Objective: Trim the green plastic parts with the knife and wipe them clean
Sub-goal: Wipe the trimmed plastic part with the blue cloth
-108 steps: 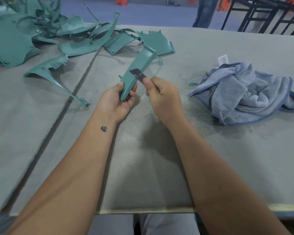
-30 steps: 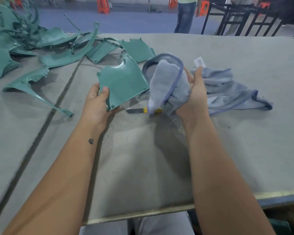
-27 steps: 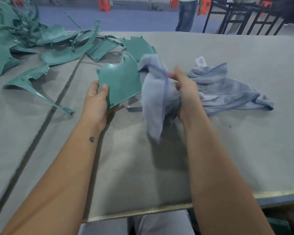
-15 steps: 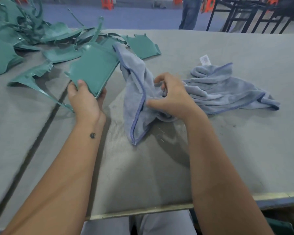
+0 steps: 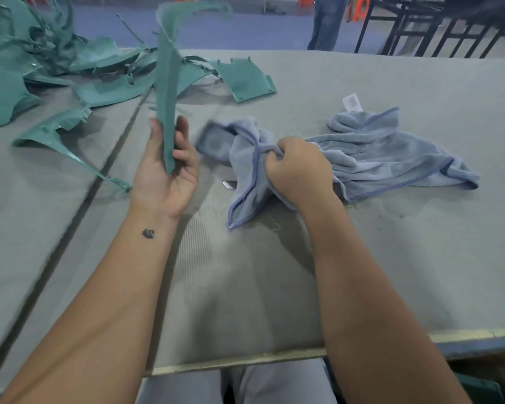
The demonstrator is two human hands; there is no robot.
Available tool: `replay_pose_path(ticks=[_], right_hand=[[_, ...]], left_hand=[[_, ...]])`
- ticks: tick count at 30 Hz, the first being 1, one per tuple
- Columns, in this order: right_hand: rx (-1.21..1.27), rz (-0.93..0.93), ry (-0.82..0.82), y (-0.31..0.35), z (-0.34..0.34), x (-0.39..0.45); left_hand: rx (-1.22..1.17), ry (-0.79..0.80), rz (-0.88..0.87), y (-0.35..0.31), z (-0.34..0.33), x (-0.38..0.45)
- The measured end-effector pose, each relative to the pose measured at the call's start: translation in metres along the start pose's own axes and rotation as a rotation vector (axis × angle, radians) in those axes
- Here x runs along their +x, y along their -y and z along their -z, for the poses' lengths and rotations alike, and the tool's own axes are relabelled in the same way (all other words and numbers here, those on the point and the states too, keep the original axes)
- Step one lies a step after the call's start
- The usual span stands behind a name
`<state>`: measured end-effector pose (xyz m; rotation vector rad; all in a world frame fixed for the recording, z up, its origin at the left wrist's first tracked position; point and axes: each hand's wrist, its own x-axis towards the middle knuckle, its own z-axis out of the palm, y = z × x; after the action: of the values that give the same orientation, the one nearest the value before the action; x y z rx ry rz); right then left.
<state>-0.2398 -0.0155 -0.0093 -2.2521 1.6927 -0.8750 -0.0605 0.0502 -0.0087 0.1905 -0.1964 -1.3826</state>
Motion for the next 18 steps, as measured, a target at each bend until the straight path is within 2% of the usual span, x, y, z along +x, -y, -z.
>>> replay_pose_path(ticks=[3, 6, 9, 11, 14, 18], right_hand=[[0.094, -0.02, 0.0, 0.001, -0.001, -0.001], [0.323, -0.067, 0.08, -0.003, 0.001, 0.002], [0.524, -0.103, 0.127, -0.008, 0.005, 0.006], [0.641, -0.135, 0.099, -0.008, 0.008, 0.007], [0.914, -0.236, -0.086, -0.008, 0.01, 0.009], [0.97, -0.421, -0.554, -0.013, 0.015, 0.008]], left_hand=[[0.178, 0.011, 0.064, 0.01, -0.003, 0.0], [0.335, -0.006, 0.081, 0.018, -0.002, 0.002], [0.497, -0.028, 0.044, 0.021, 0.001, 0.004], [0.607, -0.092, -0.022, 0.021, 0.003, 0.007], [0.851, -0.226, -0.183, 0.019, 0.006, 0.011], [1.122, -0.328, -0.405, 0.015, 0.008, 0.009]])
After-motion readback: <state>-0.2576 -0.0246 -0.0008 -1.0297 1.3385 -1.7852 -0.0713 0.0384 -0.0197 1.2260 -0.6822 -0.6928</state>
